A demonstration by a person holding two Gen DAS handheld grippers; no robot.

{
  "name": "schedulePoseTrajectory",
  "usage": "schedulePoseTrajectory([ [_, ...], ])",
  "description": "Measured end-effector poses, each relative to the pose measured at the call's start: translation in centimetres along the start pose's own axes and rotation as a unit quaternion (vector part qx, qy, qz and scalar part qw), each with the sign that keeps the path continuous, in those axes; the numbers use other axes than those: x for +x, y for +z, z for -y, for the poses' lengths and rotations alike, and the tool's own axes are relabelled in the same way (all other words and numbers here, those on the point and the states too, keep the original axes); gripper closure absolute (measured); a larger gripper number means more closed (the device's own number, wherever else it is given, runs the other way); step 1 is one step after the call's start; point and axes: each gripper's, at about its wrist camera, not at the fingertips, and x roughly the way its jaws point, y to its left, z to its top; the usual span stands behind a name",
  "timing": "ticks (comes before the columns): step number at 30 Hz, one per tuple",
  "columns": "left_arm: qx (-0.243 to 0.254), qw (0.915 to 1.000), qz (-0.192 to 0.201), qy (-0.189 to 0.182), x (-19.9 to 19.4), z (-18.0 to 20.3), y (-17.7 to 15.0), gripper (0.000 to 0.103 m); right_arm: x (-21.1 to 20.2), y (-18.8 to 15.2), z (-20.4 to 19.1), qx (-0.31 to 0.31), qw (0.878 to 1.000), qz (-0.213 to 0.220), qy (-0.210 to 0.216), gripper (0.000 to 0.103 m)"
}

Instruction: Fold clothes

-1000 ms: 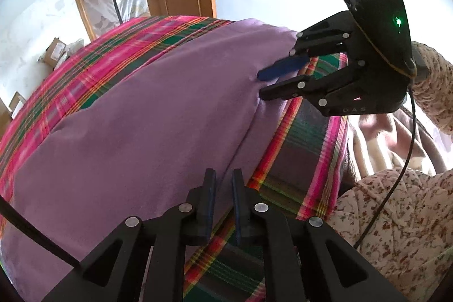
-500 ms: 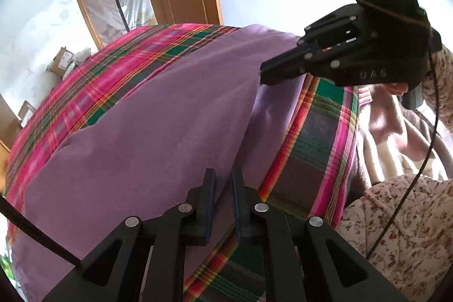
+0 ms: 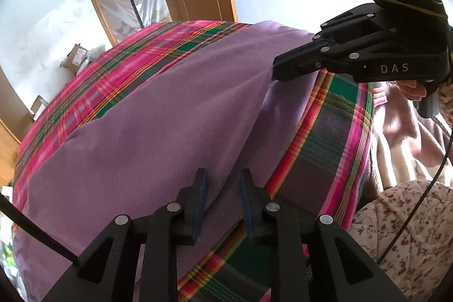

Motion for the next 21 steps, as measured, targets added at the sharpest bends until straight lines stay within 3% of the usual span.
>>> schedulePoseTrajectory([
  [13,-0.083,0.9962,0.015,0.017,0.0,-0.8,-0.9,0.070,-0.1,-0.6,0.2,0.022,1.000,0.013,0.009,0.100],
  [19,-0.130,0.9914,0.001,0.012,0.1,-1.3,-0.6,0.071,-0.1,-0.8,0.4,0.035,0.999,0.019,0.013,0.100],
  [21,-0.117,0.9927,-0.015,0.025,0.2,-0.8,0.0,0.070,-0.3,-0.7,0.5,0.041,0.999,0.024,0.012,0.100],
])
